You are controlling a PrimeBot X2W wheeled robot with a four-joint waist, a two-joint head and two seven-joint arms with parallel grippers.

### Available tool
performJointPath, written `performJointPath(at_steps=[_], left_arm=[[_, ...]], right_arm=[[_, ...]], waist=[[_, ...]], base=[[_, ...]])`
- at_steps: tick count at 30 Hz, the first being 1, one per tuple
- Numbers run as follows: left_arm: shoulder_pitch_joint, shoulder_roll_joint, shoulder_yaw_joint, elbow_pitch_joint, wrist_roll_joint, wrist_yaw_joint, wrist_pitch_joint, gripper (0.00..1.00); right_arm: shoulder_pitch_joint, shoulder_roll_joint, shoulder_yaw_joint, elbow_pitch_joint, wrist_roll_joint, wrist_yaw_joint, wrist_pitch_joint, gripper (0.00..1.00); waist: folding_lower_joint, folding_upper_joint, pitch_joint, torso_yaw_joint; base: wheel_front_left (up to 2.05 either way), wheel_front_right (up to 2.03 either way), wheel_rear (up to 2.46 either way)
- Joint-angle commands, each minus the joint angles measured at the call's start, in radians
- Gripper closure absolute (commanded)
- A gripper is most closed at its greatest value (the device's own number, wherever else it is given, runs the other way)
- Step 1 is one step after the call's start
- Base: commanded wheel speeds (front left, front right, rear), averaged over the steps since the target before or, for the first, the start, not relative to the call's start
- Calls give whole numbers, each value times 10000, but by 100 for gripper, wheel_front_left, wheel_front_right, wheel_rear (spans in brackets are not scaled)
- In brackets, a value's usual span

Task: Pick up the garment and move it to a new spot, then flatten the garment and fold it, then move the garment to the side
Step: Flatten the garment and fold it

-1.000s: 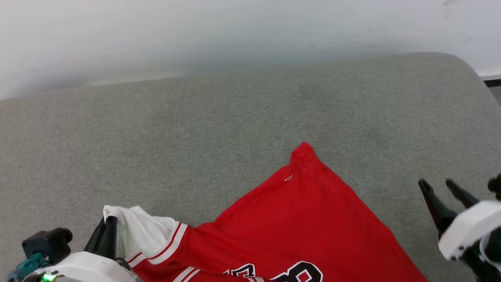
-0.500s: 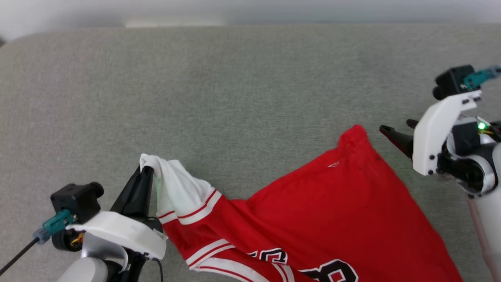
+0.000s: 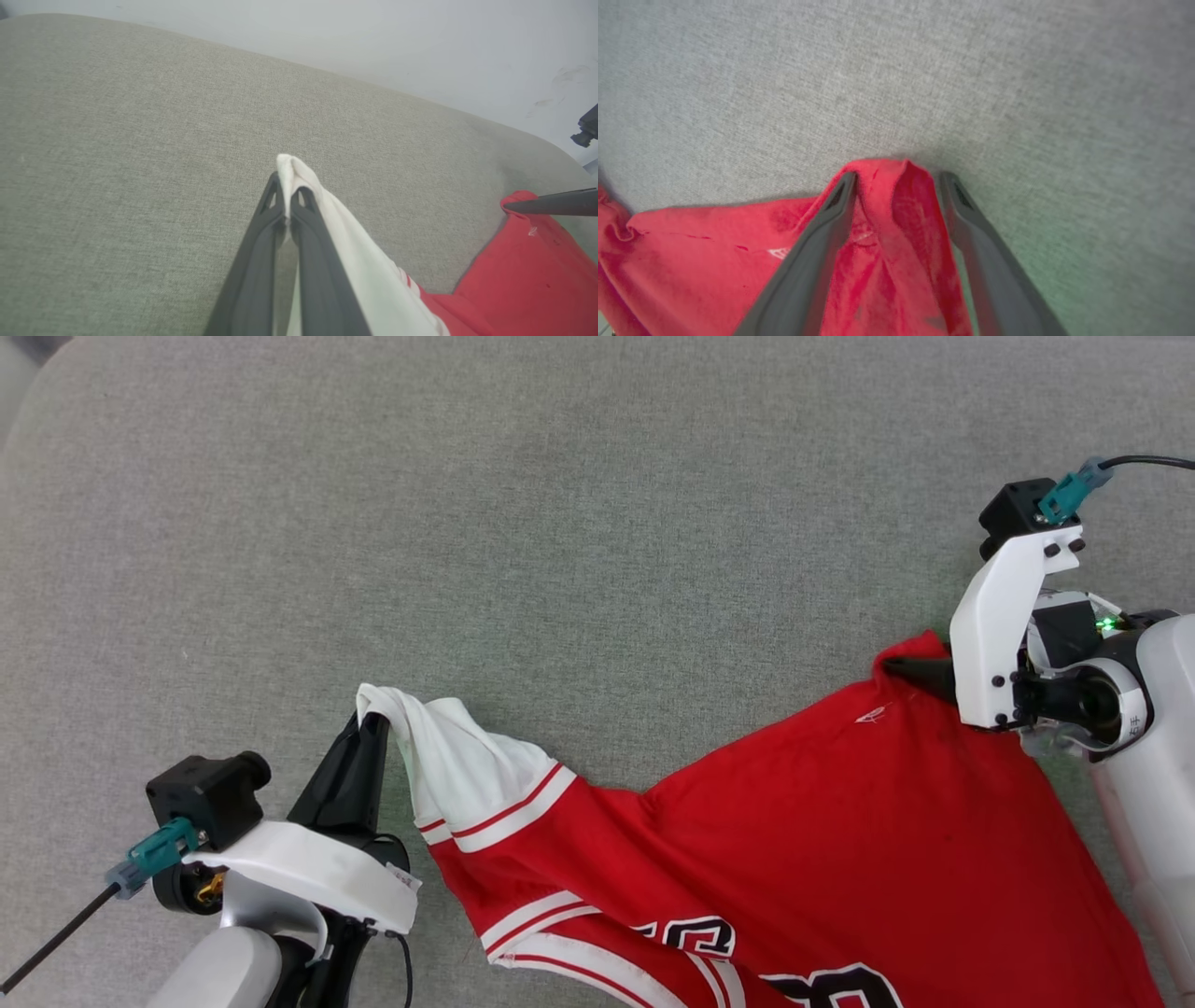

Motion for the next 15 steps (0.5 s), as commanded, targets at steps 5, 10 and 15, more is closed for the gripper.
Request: performJointPath(at_steps=[5, 10, 15], left_arm=[[-19, 61, 137, 224, -80, -61, -136, 100], [-438, 442, 328, 388, 22, -205, -77, 100], [-1370, 889, 687, 724, 37, -340, 177, 100]], right_arm=[[328, 228, 398, 430, 276, 0, -528, 100], [-50, 40, 263, 411, 224, 0, -1660, 100], [-392, -27, 61, 630, -157, -2, -2675, 100]], waist=[[-1, 0, -485, -113], [-1, 0, -1280, -402], [-1, 0, -2051, -820]], base=[[0, 0, 0], [0, 0, 0], [0, 0, 0]])
